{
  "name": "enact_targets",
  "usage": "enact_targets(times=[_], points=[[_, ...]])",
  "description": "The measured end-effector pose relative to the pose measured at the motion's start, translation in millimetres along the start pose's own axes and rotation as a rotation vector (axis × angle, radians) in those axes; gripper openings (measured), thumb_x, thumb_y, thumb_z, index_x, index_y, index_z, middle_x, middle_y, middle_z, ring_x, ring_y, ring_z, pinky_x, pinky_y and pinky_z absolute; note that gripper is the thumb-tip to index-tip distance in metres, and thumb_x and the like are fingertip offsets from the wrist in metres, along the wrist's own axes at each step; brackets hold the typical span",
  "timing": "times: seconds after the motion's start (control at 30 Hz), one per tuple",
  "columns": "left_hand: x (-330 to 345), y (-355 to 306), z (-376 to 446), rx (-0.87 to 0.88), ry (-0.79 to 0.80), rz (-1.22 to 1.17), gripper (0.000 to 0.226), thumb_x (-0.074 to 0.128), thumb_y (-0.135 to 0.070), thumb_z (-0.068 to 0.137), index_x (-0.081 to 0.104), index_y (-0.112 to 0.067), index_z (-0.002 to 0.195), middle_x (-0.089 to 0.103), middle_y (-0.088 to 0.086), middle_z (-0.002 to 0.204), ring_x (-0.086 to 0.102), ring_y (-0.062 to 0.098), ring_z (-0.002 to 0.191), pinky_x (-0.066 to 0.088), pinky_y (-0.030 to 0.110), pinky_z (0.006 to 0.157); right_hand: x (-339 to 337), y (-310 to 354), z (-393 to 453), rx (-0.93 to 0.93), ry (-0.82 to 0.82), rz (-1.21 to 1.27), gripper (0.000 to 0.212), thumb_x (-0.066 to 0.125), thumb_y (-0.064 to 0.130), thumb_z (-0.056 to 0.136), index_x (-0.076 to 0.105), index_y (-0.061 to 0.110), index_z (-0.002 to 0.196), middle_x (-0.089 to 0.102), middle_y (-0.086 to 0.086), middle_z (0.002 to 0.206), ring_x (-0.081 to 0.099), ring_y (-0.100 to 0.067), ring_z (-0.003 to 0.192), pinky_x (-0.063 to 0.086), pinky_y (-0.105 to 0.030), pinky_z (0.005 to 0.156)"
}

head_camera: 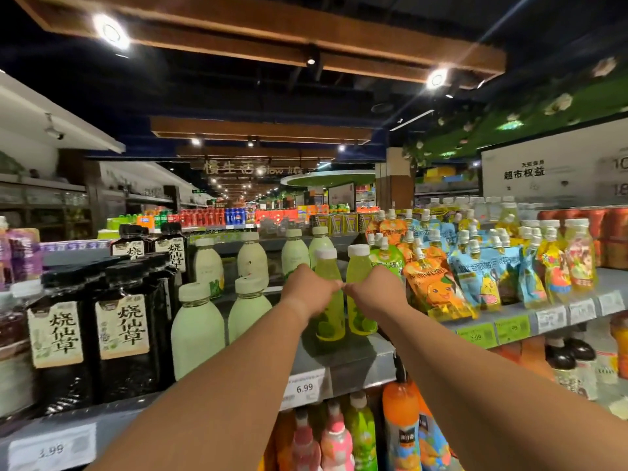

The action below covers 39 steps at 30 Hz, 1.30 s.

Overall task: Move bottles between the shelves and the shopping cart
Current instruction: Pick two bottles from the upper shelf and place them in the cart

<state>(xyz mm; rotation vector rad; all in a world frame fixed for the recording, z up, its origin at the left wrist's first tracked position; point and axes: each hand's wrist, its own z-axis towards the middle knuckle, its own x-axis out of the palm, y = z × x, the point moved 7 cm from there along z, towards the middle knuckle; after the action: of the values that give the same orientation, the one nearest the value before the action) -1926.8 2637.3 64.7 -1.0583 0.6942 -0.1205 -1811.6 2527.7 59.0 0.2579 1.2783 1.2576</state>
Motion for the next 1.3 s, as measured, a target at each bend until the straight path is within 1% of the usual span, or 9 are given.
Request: enact_targets(times=[0.23,0.43,0.53,0.77,1.0,1.1,1.17,1.23,1.3], points=[[16,-6,14,-0.015,-0.003,-0.023,0.033,0.078,-0.028,0.080,0.062,-0.015,0.106,0.067,0.008,0.105,0.065,0.025,0.095,0.056,0.045,0.088,-3,0,24,-0.033,-0.037,-0.148,0.040,0.074,0.038,0.079,0.057,0.007,0.099,0.057,-0.003,0.080,0.055,-0.022,0.074,0.034,-0.027,0.049],[10,-6,5,-0.074,-0.068,-0.066,0.036,0.079,-0.021,0.080,0.061,-0.012,0.110,0.068,0.008,0.107,0.066,0.027,0.098,0.056,0.045,0.089,3,5,28,-0.151,0.075,-0.231,0.029,0.068,0.040,0.082,0.057,0.013,0.081,0.060,-0.004,0.083,0.056,-0.017,0.069,0.036,-0.024,0.049],[2,-9,-9,-0.066,-0.092,-0.107,0.033,0.081,-0.019,0.078,0.065,-0.016,0.107,0.071,0.005,0.104,0.068,0.026,0.095,0.058,0.048,0.086,1,13,20,-0.232,0.120,-0.201,0.028,0.067,0.041,0.082,0.055,0.015,0.081,0.059,-0.006,0.085,0.060,-0.027,0.089,0.041,-0.030,0.061],[-33,-40,-62,0.031,-0.202,-0.129,0.035,0.085,-0.032,0.074,0.066,-0.021,0.101,0.073,-0.003,0.098,0.070,0.017,0.091,0.058,0.042,0.085,-50,40,-29,-0.441,0.024,0.065,0.030,0.073,0.039,0.080,0.051,0.021,0.090,0.055,0.001,0.083,0.055,-0.023,0.076,0.040,-0.030,0.057],[-119,-55,-148,0.091,-0.204,-0.174,0.026,0.083,-0.016,0.078,0.069,-0.017,0.100,0.077,-0.006,0.089,0.074,0.014,0.086,0.060,0.035,0.078,-69,94,-119,-0.508,0.145,0.185,0.034,0.075,0.048,0.079,0.047,0.029,0.074,0.057,0.005,0.075,0.061,-0.024,0.078,0.053,-0.037,0.068],[-178,-24,-203,0.028,-0.303,-0.117,0.038,0.086,-0.018,0.074,0.068,-0.013,0.108,0.077,-0.003,0.093,0.074,0.016,0.087,0.060,0.032,0.075,-39,120,-174,-0.486,0.262,0.235,0.034,0.076,0.047,0.078,0.057,0.022,0.091,0.063,0.000,0.087,0.064,-0.026,0.085,0.054,-0.039,0.074],[-222,2,-248,-0.038,-0.386,-0.029,0.048,0.088,-0.022,0.072,0.067,-0.011,0.113,0.075,-0.002,0.095,0.073,0.017,0.088,0.060,0.035,0.078,-10,139,-219,-0.467,0.341,0.249,0.044,0.076,0.048,0.077,0.059,0.016,0.101,0.066,-0.005,0.094,0.063,-0.027,0.087,0.052,-0.037,0.072],[-267,29,-296,-0.087,-0.450,0.072,0.040,0.087,-0.026,0.071,0.069,-0.016,0.106,0.075,-0.008,0.085,0.072,0.007,0.076,0.060,0.027,0.067,21,160,-271,-0.475,0.439,0.284,0.034,0.075,0.046,0.077,0.061,0.018,0.088,0.066,0.000,0.086,0.062,-0.022,0.081,0.046,-0.031,0.064],[-308,57,-345,-0.139,-0.497,0.150,0.037,0.086,-0.029,0.072,0.070,-0.018,0.104,0.074,-0.004,0.091,0.072,0.011,0.081,0.061,0.034,0.071,52,184,-325,-0.502,0.544,0.299,0.026,0.073,0.045,0.078,0.064,0.021,0.079,0.065,0.002,0.079,0.062,-0.019,0.074,0.040,-0.027,0.056]])
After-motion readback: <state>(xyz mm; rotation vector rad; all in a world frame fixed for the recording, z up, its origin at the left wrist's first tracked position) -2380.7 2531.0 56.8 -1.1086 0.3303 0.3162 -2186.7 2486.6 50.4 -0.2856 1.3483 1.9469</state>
